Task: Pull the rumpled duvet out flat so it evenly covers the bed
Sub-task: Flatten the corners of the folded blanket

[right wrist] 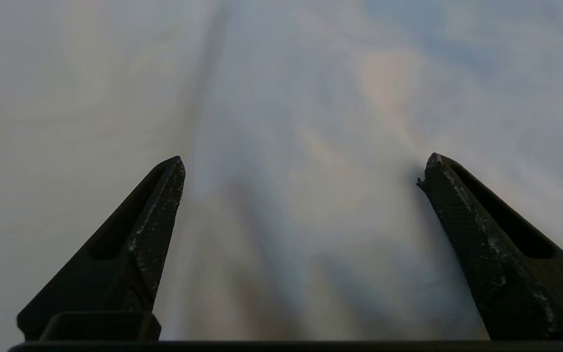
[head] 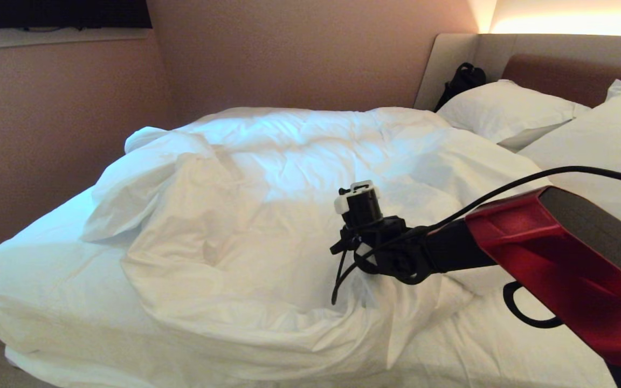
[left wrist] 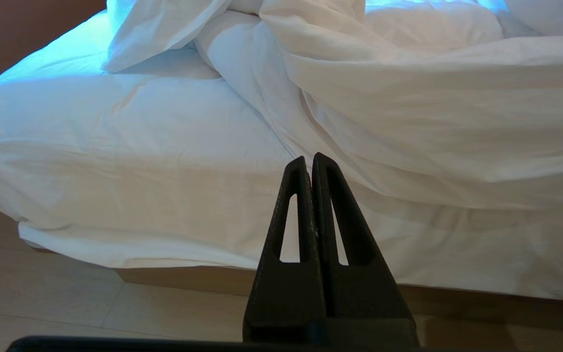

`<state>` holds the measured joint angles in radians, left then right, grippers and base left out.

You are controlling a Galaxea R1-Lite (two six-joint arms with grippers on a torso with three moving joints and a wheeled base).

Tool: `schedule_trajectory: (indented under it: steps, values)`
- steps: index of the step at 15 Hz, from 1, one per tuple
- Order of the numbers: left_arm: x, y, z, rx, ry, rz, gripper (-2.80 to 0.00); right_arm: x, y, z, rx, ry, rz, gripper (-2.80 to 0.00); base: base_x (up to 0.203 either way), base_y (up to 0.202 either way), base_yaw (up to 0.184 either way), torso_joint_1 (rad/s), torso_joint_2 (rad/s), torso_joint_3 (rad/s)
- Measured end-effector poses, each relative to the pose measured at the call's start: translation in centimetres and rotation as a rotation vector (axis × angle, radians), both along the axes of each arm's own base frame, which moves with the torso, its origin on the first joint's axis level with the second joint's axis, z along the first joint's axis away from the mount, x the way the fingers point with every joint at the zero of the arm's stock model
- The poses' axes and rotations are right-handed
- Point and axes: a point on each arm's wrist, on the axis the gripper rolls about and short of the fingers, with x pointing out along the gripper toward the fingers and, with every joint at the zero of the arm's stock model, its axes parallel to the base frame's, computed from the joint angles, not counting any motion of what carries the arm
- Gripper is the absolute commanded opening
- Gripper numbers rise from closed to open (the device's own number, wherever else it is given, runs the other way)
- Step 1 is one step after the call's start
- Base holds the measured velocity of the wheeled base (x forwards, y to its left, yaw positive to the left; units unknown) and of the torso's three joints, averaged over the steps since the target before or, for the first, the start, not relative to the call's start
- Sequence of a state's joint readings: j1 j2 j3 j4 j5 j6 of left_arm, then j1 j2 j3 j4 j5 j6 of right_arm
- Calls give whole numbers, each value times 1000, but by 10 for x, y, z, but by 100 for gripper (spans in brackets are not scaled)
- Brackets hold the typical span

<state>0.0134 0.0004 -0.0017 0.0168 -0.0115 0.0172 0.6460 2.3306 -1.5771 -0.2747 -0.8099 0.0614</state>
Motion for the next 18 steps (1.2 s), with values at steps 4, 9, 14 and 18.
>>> schedule_trajectory:
  steps: [4, 9, 14, 18]
  values:
    - [0, 0, 0, 0, 0, -1, -280, 12, -5, -20, -112, -4, -136, 0, 0, 0, 0, 0, 0, 0]
    - [0, 0, 0, 0, 0, 0, -280, 28, -27, -44, -192, 7, -294, -280, 0, 0, 0, 0, 0, 0]
    - [0, 0, 0, 0, 0, -1, -280, 45, -53, -64, -219, 33, -378, -280, 0, 0, 0, 0, 0, 0]
    - [0, 0, 0, 0, 0, 1, -280, 59, -80, -76, -230, 59, -438, -280, 0, 0, 0, 0, 0, 0]
